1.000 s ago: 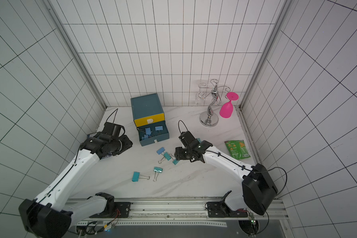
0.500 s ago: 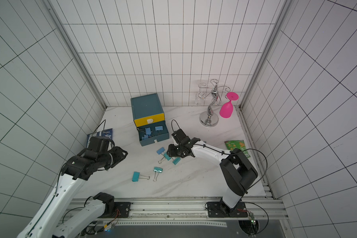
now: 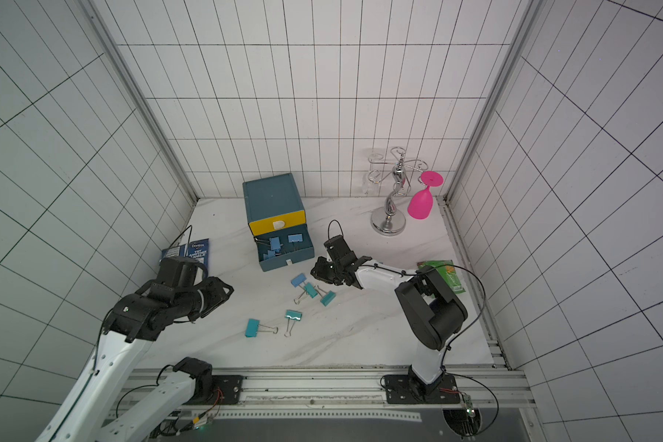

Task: Put the binder clips in the drawer according to color
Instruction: Move the binder clip to the center of the board.

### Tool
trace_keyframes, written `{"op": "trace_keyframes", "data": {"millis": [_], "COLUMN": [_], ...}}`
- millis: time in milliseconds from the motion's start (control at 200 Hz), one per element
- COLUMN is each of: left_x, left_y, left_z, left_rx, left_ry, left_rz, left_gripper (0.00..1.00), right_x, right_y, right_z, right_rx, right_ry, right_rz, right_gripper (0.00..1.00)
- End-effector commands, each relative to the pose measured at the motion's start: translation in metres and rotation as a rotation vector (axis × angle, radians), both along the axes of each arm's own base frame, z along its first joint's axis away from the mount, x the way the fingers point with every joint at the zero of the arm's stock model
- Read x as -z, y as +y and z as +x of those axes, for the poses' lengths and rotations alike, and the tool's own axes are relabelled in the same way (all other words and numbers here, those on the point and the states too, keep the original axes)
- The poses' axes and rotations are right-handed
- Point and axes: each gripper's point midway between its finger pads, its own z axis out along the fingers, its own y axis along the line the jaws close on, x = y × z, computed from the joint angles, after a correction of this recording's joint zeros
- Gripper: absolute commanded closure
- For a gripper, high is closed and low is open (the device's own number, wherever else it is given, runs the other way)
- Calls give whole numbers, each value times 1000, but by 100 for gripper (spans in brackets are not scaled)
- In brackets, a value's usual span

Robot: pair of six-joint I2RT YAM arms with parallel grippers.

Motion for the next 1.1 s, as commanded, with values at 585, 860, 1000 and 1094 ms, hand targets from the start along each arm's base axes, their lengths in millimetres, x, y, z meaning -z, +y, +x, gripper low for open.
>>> {"op": "trace_keyframes", "data": {"millis": [585, 860, 1000, 1094], "left_x": [-11, -11, -11, -11], "left_y": [4, 6, 6, 6], "left_z": [-7, -9, -10, -11], "left_rx": [30, 26, 24, 23], "left_ry": [-20, -19, -22, -25], "left_rz": [35, 38, 33, 27], "left_gripper": [53, 53, 53, 53], "right_x": [39, 49, 55, 57], "right_y": [38, 54, 56, 53], "right_z": [40, 19, 3, -9], "right_rx": [136, 99, 83, 82], "right_ry": [191, 234, 258, 263], "right_rz": [284, 301, 292, 297], "right_gripper": [85, 85, 86, 86]}}
